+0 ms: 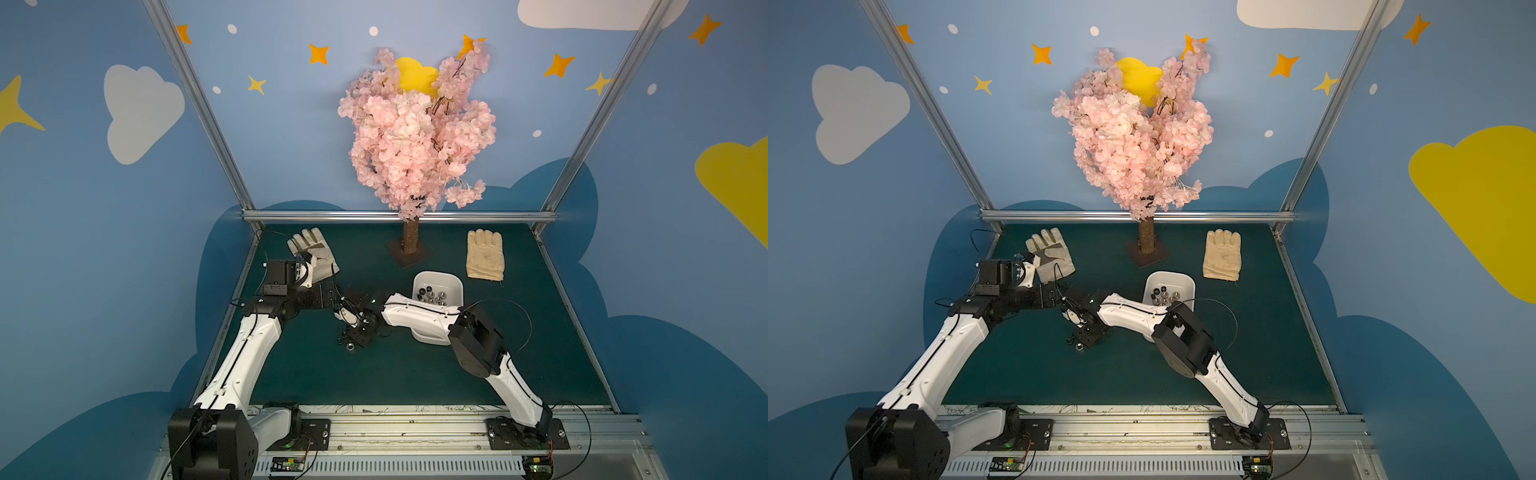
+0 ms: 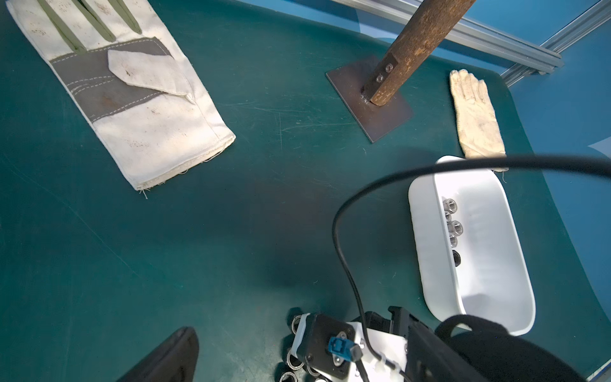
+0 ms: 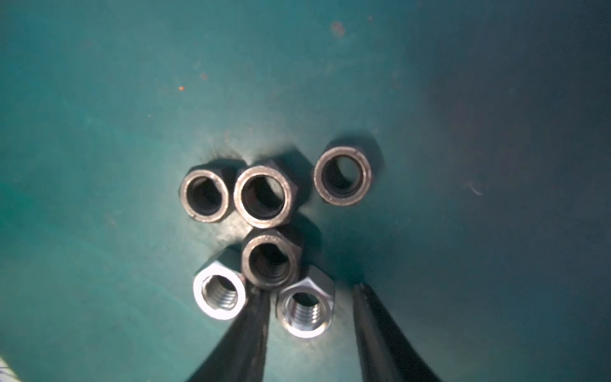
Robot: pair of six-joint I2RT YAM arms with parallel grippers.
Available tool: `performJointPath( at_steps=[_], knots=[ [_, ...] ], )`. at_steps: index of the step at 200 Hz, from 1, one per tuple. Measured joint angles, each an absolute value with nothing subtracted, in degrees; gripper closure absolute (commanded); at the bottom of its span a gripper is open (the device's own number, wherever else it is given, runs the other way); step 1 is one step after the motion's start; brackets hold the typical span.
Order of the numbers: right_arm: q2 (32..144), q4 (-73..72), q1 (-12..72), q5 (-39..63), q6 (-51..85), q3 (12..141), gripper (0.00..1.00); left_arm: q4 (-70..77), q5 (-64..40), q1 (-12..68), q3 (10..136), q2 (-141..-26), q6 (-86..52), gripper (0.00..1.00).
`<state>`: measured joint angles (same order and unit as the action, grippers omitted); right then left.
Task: Put the nuts on the desktop into the storage box
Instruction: Pick up the nut from the center of the board.
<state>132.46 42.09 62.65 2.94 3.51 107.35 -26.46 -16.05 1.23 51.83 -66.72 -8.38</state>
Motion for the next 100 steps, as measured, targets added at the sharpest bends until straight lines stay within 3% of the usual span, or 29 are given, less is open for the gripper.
performJointPath(
  at_steps=[25, 65, 100],
  knots=[
    [132.6, 41.9, 62.7, 2.2, 4.0, 107.5, 0.79, -26.5, -16.0, 1.2, 51.8, -66.7, -8.4, 0.0],
    [129.6, 39.7, 61.8, 0.9, 5.3, 102.8, 0.8, -26.4, -15.8, 1.2, 51.8, -66.7, -8.4, 0.0],
    [119.8, 37.5, 56.5, -0.3, 7.8, 93.4, 0.8, -26.5, -15.8, 1.2, 51.8, -66.7, -8.4, 0.0]
  ],
)
